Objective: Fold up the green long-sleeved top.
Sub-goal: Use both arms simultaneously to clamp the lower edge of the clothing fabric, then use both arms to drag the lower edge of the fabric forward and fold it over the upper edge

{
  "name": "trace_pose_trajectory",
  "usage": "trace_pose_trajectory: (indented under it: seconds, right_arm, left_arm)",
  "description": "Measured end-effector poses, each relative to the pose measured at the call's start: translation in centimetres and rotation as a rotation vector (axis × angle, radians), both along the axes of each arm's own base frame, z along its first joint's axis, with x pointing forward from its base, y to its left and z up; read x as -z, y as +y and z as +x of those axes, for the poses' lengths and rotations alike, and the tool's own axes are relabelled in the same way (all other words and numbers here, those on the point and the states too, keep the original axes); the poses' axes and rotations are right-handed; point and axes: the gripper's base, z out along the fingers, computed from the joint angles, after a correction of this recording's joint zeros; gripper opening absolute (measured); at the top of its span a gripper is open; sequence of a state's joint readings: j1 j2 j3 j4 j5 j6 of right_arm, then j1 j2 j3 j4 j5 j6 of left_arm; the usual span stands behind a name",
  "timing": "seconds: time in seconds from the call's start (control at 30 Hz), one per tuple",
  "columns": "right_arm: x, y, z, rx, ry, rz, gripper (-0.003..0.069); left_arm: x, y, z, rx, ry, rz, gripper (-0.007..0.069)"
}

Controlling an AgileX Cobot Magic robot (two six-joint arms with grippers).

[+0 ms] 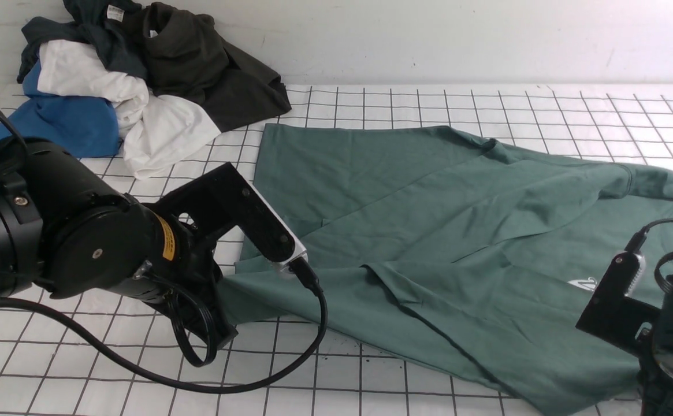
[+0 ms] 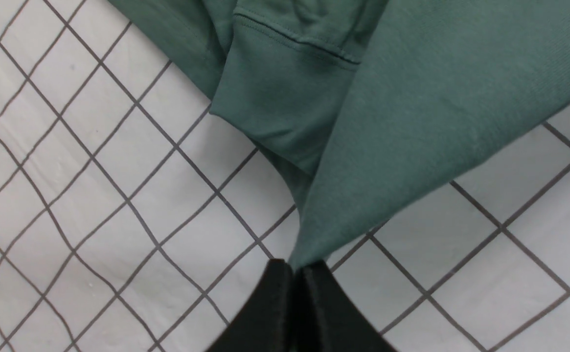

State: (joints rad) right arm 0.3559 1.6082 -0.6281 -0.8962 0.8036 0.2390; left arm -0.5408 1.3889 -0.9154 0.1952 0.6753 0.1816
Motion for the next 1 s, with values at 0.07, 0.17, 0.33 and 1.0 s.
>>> trace_pose_trajectory:
  seconds: [0.07,0.17,0.33,1.0]
  right_arm:
    - [-1.0,-0.1,0.2,0.029,-0.042,0.002,0.0038]
    - [-3.8,-0.4,0.1,0.067,-0.13,0.007,0.0001]
    - [-7.2,-1.4,-1.5,0.099,-0.205,-0.002,-0.0001]
    - [-7.8,-5.8,12.6,-0.182,-0.497,0.121,-0.0001]
  left_arm:
    - [0.0,-0.1,-0.1,-0.008,0.013,-0.013,-0.0007]
    - [-0.3,-0.1,-0.5,-0.034,0.052,-0.044,-0.0007]
    - [-2.1,-0.2,-0.9,-0.064,0.086,-0.084,-0.0007]
    - [-2.9,-0.8,19.5,-0.304,-0.103,-0.203,-0.0007]
